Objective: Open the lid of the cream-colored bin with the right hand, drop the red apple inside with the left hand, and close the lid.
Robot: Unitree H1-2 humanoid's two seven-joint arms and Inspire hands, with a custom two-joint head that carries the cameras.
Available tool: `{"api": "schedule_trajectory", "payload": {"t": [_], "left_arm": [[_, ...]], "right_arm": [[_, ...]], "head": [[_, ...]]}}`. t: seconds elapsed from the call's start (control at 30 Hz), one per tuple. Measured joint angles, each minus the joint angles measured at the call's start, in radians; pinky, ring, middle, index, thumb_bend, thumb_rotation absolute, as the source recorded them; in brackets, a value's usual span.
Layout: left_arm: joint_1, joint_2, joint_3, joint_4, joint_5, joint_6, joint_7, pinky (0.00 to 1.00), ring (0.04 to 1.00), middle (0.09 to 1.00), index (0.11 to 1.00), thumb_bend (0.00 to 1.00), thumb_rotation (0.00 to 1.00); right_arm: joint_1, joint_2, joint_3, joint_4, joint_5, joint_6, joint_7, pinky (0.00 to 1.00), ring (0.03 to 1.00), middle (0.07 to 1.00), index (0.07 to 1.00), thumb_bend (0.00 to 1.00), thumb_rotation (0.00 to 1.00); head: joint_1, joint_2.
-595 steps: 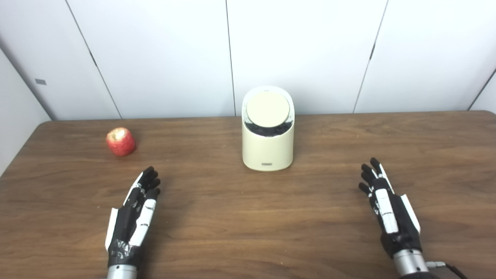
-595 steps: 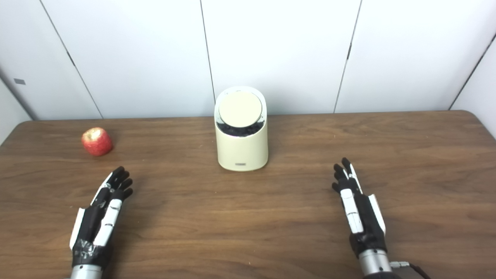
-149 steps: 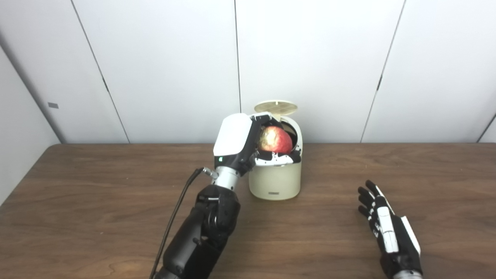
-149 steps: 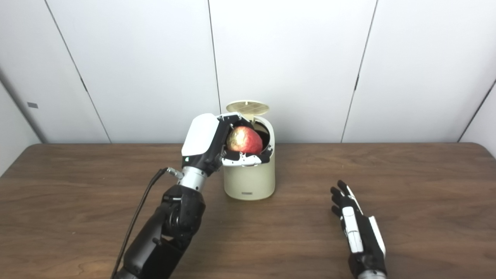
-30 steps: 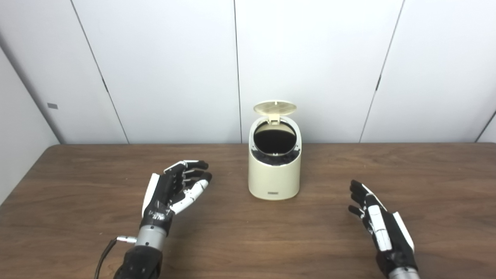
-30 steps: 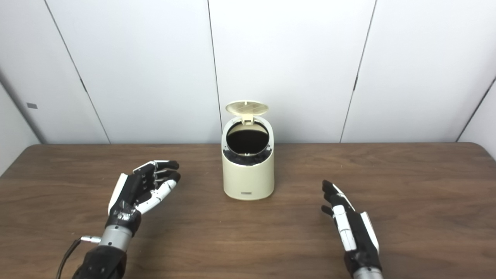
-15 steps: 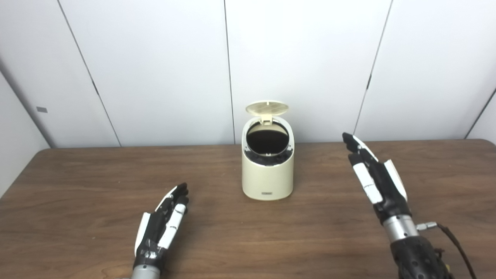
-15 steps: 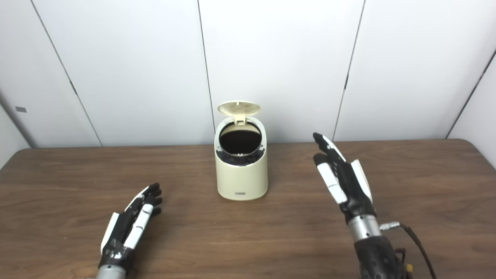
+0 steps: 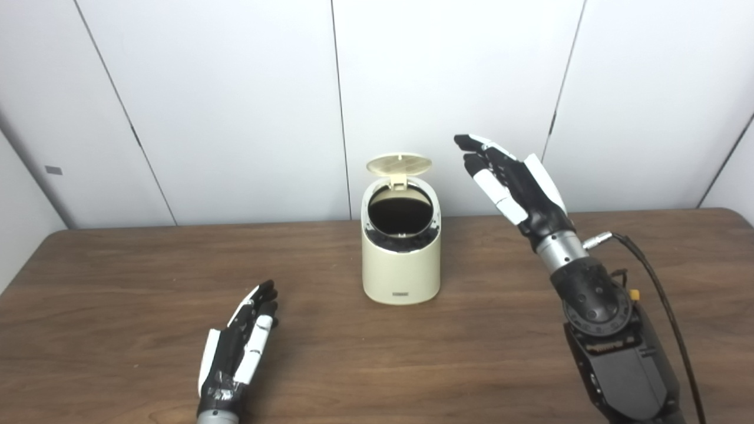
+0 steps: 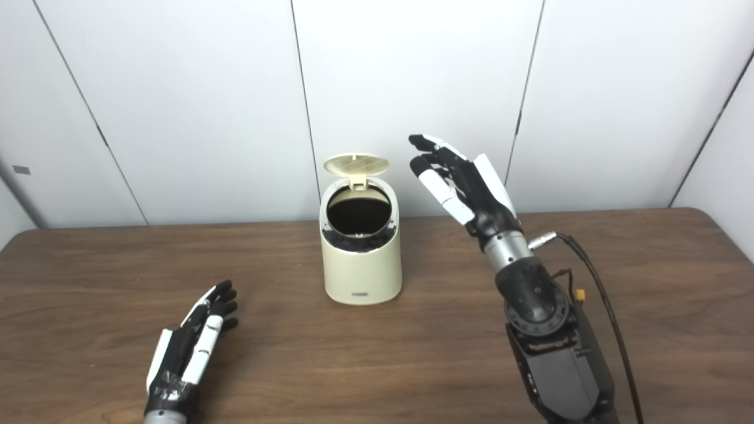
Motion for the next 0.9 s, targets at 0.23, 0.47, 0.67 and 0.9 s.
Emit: {"api": "schedule_trajectory", "payload": {"t": [0.23, 0.47, 0.67, 0.9], "left_arm": [[-0.001, 0.012, -0.013, -0.001, 0.013, -0.001, -0.001, 0.87, 0.874, 0.876, 0.883, 0.50, 0.77], [-0.001, 0.008, -0.012, -0.001, 0.012, 0.000, 0.003, 0.86, 0.875, 0.875, 0.893, 0.47, 0.76], [-0.001, 0.004, -0.015, -0.001, 0.018, 0.000, 0.009, 0.86, 0.872, 0.869, 0.882, 0.51, 0.77], [-0.001, 0.003, -0.016, -0.002, 0.029, 0.004, 0.011, 0.86, 0.874, 0.874, 0.867, 0.49, 0.76]], "right_arm": [[-0.083, -0.012, 0.067, 0.065, -0.113, 0.044, 0.004, 0.73, 0.836, 0.849, 0.818, 0.58, 1.00], [-0.106, -0.021, 0.085, 0.094, -0.159, 0.047, 0.018, 0.77, 0.849, 0.844, 0.814, 0.51, 1.00], [-0.121, -0.039, 0.130, 0.100, -0.193, 0.044, 0.056, 0.85, 0.904, 0.861, 0.746, 0.46, 1.00], [-0.122, -0.048, 0.139, 0.098, -0.208, 0.027, 0.066, 0.84, 0.908, 0.855, 0.642, 0.44, 1.00]], "head": [[0.011, -0.002], [0.031, -0.003], [0.035, -0.002], [0.031, 0.000]]}}
